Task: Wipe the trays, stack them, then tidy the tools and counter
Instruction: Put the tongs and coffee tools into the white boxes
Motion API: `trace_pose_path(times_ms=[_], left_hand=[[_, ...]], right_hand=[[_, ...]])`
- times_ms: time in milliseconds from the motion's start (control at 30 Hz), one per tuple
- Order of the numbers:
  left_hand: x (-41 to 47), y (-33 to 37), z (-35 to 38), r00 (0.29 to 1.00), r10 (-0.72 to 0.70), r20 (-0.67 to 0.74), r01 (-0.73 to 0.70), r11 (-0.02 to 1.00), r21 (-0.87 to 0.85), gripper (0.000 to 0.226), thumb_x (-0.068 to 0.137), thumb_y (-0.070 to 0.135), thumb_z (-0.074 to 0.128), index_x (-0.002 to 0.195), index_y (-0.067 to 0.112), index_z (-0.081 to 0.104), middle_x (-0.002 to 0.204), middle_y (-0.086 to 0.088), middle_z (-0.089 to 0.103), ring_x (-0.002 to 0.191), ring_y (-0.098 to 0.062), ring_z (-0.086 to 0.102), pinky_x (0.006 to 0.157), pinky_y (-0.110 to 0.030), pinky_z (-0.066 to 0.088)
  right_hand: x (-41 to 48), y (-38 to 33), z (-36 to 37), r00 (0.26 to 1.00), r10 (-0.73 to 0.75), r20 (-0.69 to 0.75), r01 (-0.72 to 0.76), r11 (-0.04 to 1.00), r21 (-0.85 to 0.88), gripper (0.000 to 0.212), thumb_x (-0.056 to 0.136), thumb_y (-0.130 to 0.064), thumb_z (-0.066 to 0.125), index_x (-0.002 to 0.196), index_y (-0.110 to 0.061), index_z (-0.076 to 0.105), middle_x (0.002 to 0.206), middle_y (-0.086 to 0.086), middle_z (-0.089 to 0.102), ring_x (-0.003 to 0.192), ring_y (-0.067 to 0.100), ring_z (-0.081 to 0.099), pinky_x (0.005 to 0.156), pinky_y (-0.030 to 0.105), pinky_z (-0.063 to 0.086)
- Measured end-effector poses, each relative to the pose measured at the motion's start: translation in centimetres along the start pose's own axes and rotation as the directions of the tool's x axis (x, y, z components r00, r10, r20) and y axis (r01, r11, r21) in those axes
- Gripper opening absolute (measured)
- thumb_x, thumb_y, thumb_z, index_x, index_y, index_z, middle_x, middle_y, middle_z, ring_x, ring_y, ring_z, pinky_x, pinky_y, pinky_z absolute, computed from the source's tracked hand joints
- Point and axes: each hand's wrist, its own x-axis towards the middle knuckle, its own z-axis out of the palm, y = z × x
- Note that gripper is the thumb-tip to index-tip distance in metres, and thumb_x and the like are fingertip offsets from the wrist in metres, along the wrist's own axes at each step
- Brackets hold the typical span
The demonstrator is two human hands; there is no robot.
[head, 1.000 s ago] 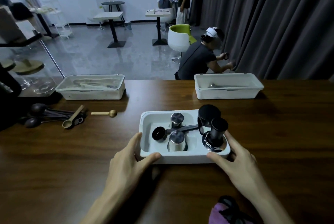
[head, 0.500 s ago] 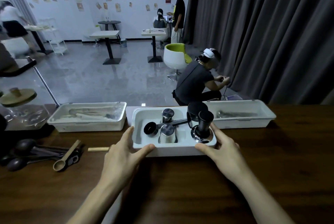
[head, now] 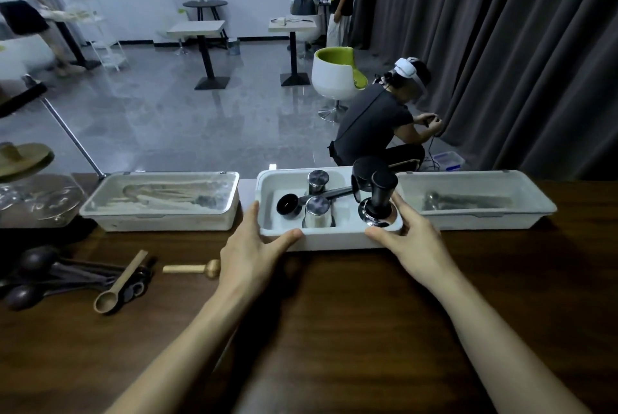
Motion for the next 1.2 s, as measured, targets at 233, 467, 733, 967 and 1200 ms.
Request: trace_pose_path(times_ms=[233, 467, 733, 967, 1200], left_hand=[[2.1, -1.7, -0.3, 1.0, 0.001, -0.013, -0.002, 1.0, -0.019, 0.097, 0.079, 0.067, 0.074, 0.157, 0.029, 0.031, 0.151, 0.002, 0.052, 0.136, -0.026, 0.051, 0.112, -0.044, 0.038], [2.5, -2.5, 0.2, 1.0, 0.022, -0.02, -0.022, 1.0, 0.002, 0.094, 0.079, 0.064, 0.076, 0.155, 0.029, 0.035, 0.144, 0.001, 0.059, 0.132, -0.026, 0.054, 0.108, -0.043, 0.04], [3.0, -2.9, 0.4, 0.999, 0.038, -0.01, -0.038, 0.999, 0.035, 0.095, 0.08, 0.068, 0.072, 0.156, 0.025, 0.034, 0.145, -0.003, 0.058, 0.134, -0.028, 0.052, 0.109, -0.045, 0.04], [2.3, -2.1, 0.2, 0.998, 0.065, 0.025, -0.067, 0.996, 0.064, 0.084, 0.087, 0.06, 0.07, 0.152, 0.018, 0.037, 0.147, -0.004, 0.055, 0.135, -0.029, 0.05, 0.104, -0.039, 0.038], [-1.2, -3.3, 0.1, 0.996, 0.074, 0.059, -0.074, 0.997, 0.0, 0.095, 0.094, 0.039, 0.07, 0.163, 0.02, 0.007, 0.15, -0.008, 0.048, 0.139, -0.023, 0.045, 0.106, -0.021, 0.031]], right_hand=[[1.4, -0.3, 1.7, 1.0, -0.003, 0.006, 0.003, 1.0, -0.007, 0.098, 0.079, -0.052, 0.079, 0.158, -0.032, 0.026, 0.159, -0.012, 0.036, 0.148, 0.012, 0.029, 0.122, 0.038, 0.028], [1.5, 0.2, 2.6, 1.0, 0.01, 0.002, -0.01, 1.0, -0.021, 0.095, 0.08, -0.051, 0.078, 0.158, -0.034, 0.027, 0.159, -0.011, 0.036, 0.148, 0.013, 0.029, 0.116, 0.029, 0.026], [1.5, 0.5, 2.9, 0.999, 0.035, -0.009, -0.035, 0.999, 0.005, 0.092, 0.08, -0.053, 0.077, 0.157, -0.031, 0.031, 0.159, -0.01, 0.036, 0.148, 0.014, 0.031, 0.116, 0.029, 0.028], [1.0, -0.2, 2.8, 0.998, 0.057, 0.021, -0.056, 0.998, -0.013, 0.085, 0.09, -0.043, 0.072, 0.159, -0.027, 0.025, 0.161, -0.006, 0.033, 0.149, 0.019, 0.028, 0.106, 0.022, 0.024], [-2.0, -1.4, 4.3, 0.986, 0.156, -0.051, -0.152, 0.986, 0.071, 0.096, 0.09, -0.051, 0.068, 0.162, -0.028, 0.009, 0.166, 0.0, 0.02, 0.152, 0.027, 0.019, 0.124, 0.048, 0.019]])
